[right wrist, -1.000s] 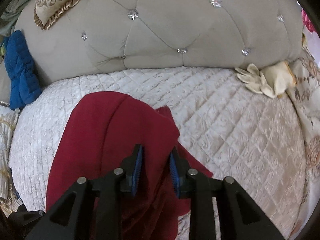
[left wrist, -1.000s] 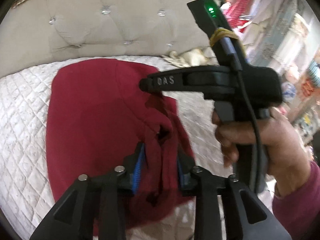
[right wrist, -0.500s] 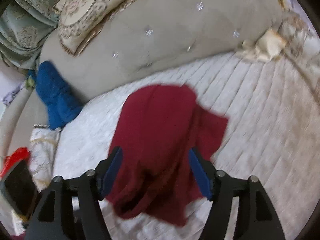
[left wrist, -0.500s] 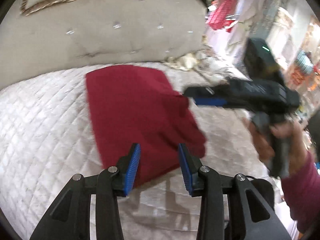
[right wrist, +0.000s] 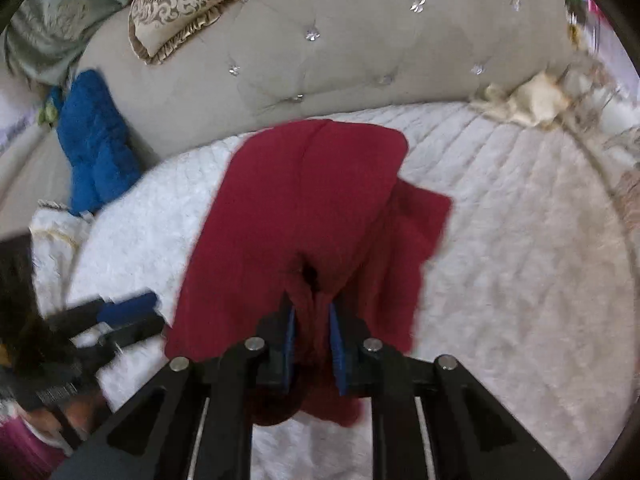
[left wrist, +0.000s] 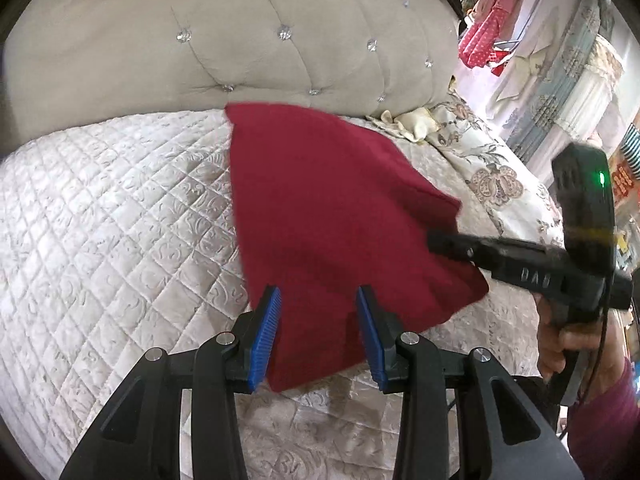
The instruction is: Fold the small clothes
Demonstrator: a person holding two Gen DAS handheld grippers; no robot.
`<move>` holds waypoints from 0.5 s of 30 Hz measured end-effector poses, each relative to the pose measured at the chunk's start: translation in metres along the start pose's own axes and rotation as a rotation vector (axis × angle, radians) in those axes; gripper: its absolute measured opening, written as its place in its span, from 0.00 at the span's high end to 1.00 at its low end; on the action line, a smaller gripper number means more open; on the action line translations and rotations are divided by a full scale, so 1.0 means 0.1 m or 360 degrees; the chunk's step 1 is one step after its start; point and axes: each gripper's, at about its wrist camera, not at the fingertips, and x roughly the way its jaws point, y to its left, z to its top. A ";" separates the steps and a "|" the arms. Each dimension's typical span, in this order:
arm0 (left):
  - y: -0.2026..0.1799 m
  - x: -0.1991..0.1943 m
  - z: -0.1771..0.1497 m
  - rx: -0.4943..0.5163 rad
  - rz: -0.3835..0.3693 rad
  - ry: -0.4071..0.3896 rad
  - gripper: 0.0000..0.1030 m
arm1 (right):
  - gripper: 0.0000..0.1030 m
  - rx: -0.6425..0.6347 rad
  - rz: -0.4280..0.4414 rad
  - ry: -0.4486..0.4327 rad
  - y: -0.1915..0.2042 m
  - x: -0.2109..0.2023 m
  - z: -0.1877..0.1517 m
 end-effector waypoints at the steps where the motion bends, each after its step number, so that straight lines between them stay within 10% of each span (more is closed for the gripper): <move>1: 0.00 0.04 0.00 -0.0005 0.0007 0.0015 0.84 | 0.85 0.0018 -0.0006 0.0040 -0.05 0.07 -0.05; 6: 0.00 0.24 -0.04 -0.0015 0.0058 0.0059 0.84 | 0.79 0.0123 0.0084 0.0039 -0.21 0.03 -0.09; 15: 0.01 0.28 -0.06 -0.0022 0.0092 0.0049 0.83 | 0.39 0.0343 0.0106 -0.0138 -0.40 -0.06 0.41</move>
